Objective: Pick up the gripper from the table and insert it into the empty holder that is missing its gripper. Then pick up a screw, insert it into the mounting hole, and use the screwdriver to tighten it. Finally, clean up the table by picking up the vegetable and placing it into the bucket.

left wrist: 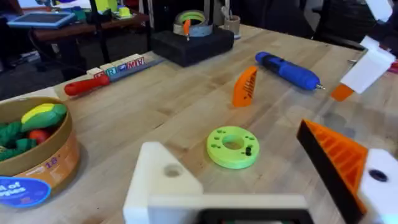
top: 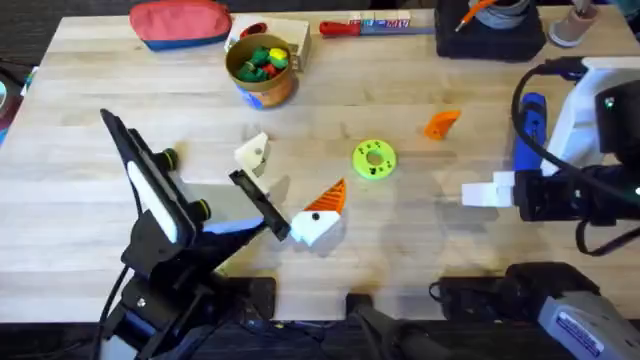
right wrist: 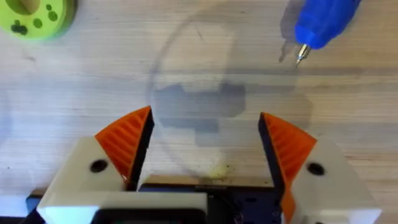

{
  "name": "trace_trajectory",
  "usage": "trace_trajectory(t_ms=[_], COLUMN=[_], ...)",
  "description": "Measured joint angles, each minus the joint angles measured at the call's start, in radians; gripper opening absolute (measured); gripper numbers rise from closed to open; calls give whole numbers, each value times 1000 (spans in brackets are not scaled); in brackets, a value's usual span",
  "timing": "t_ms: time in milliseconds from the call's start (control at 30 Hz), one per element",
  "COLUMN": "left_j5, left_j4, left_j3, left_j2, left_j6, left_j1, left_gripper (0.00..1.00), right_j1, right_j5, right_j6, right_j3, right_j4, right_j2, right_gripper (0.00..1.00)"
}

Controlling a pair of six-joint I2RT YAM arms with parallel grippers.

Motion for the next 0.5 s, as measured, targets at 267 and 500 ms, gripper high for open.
trace_trajectory(t_ms=[267,500], left_j5=[0,0], left_j4=[0,0], left_j3=[0,0], left_j2=[0,0], left_j6=[0,0], left_j1=[0,0], left_gripper=[933,933], right_j1=[0,0], right_j5=[-9,-37], right_j6=[0,15], right_j3=[0,2], right_j4=[296,396], right_j2=[0,0], right_gripper=[991,991])
